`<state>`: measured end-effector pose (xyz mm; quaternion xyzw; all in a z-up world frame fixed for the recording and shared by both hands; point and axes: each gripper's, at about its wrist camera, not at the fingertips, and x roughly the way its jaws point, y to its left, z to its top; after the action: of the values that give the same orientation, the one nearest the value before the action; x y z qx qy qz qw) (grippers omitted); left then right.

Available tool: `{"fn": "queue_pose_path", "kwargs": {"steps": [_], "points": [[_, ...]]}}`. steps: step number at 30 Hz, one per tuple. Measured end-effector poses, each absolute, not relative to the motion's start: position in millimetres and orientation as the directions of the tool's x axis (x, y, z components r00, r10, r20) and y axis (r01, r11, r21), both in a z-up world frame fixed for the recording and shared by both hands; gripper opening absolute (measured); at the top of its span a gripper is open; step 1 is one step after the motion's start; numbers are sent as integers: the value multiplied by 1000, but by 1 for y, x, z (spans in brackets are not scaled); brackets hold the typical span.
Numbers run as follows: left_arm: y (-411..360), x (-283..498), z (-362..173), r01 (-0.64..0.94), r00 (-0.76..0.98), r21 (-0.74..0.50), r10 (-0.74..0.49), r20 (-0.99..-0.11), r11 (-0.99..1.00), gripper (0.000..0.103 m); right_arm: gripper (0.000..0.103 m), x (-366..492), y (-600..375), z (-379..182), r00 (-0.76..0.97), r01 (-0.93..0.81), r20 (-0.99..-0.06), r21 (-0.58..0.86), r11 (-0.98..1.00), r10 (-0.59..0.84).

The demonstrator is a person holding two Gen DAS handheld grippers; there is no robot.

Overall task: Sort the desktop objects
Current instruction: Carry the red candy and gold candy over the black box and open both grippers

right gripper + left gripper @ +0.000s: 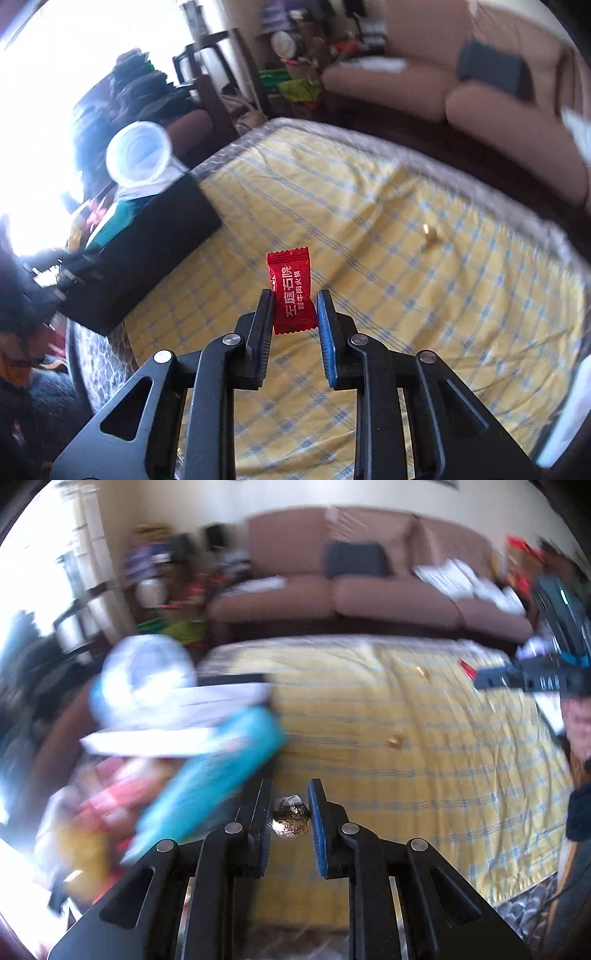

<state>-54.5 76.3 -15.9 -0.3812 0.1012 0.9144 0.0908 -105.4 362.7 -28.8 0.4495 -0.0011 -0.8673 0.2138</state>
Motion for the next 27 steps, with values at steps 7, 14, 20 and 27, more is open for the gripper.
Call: {"fn": "queue_pose_path", "kwargs": {"steps": [7,14,20,27], "points": [[-82,-6,22,102,-820,-170,14,-572,-980,18,22,-44,284,33,-660,438,-631,120,-891,-409],[-119,-27,-11,116,-784,-305,102,-612,-945,18,22,-51,195,36,-508,532,-682,233,-814,-527],[-127,-46,-19,156,-803,-279,43,-594,-948,18,22,-87,113,21,-362,553,-659,418,-721,-660],[-146,-44,-32,211,-788,-358,59,-613,-910,18,24,-95,39,-1,-261,561,-730,418,-715,-631]]}}
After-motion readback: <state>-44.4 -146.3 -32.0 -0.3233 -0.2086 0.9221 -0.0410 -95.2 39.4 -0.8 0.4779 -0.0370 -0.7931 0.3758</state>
